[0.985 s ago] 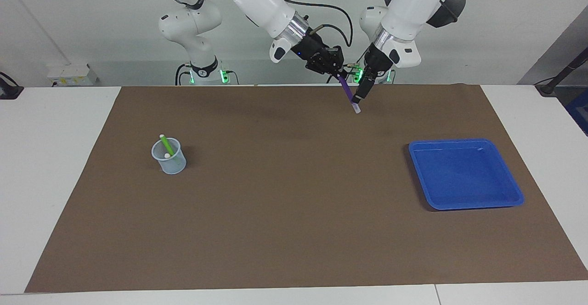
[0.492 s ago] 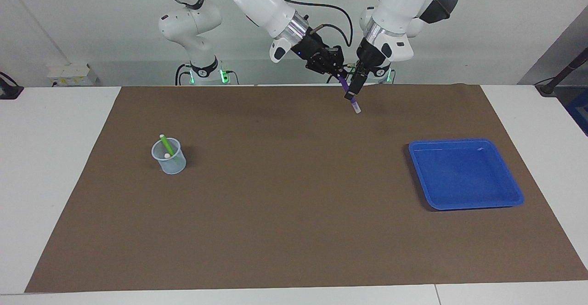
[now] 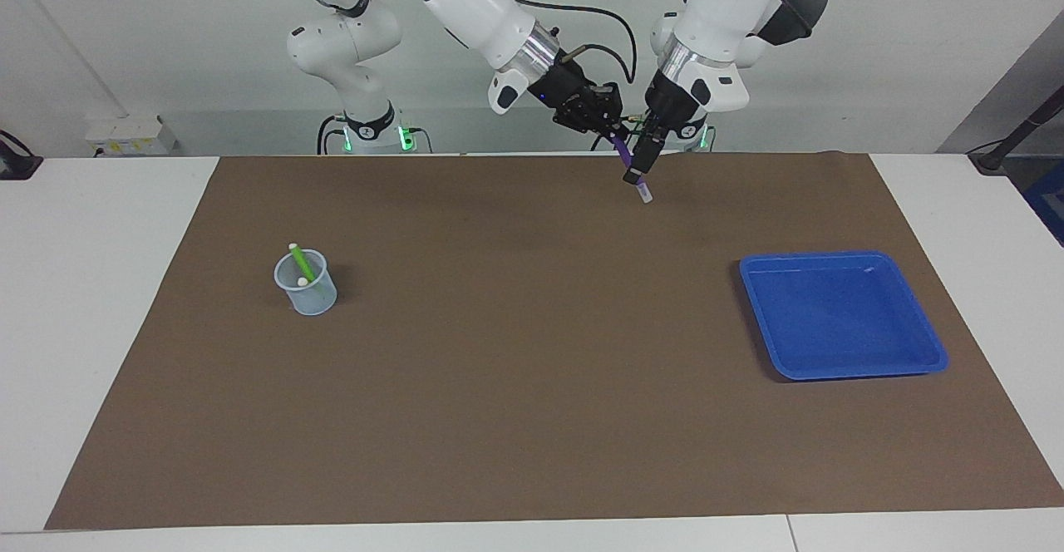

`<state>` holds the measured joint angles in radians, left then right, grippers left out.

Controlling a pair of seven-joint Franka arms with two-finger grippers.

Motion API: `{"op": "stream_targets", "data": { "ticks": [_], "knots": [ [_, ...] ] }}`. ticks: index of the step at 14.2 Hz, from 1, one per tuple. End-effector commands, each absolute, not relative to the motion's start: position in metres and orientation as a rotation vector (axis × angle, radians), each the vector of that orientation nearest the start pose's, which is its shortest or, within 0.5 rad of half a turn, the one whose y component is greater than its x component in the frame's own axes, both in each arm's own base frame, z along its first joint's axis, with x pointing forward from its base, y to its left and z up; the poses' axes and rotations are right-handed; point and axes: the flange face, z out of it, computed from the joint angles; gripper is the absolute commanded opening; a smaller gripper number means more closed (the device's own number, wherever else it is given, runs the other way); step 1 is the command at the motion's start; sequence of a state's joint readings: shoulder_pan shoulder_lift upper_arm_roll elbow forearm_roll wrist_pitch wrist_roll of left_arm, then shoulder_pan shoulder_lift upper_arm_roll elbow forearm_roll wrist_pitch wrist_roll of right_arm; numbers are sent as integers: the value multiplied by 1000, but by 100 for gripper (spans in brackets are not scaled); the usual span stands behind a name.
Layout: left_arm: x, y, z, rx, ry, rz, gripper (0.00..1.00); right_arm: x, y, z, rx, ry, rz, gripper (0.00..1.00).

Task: Right arm passes pens to left for tray arrangement
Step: 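Grasp the purple pen with the left gripper beside the right gripper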

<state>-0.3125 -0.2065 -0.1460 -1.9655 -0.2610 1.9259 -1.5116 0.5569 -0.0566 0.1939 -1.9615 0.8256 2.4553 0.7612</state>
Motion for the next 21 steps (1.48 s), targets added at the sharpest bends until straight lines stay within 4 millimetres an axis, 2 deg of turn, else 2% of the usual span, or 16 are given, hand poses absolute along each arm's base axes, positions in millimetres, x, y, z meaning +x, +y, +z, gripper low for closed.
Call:
{"op": "stream_targets", "data": {
  "ticks": [1, 3, 9, 13, 14, 16, 21],
  "knots": [
    [446, -247, 566, -2880, -1836, 147, 81, 420, 395, 576, -2205, 591, 150, 0],
    [444, -247, 562, -2880, -1832, 146, 78, 420, 390, 580, -2210, 587, 164, 0],
    [444, -248, 566, -2873, -1831, 157, 76, 420, 390, 581, -2206, 586, 156, 0],
    [444, -251, 579, -2864, -1813, 185, 76, 421, 389, 578, -2211, 579, 147, 0],
    [444, -251, 579, -2864, -1816, 185, 75, 421, 388, 577, -2212, 580, 148, 0],
    [443, -252, 578, -2864, -1813, 186, 66, 421, 389, 578, -2210, 584, 150, 0],
    [443, -251, 578, -2864, -1813, 185, 63, 421, 389, 578, -2209, 587, 151, 0]
  ]
}}
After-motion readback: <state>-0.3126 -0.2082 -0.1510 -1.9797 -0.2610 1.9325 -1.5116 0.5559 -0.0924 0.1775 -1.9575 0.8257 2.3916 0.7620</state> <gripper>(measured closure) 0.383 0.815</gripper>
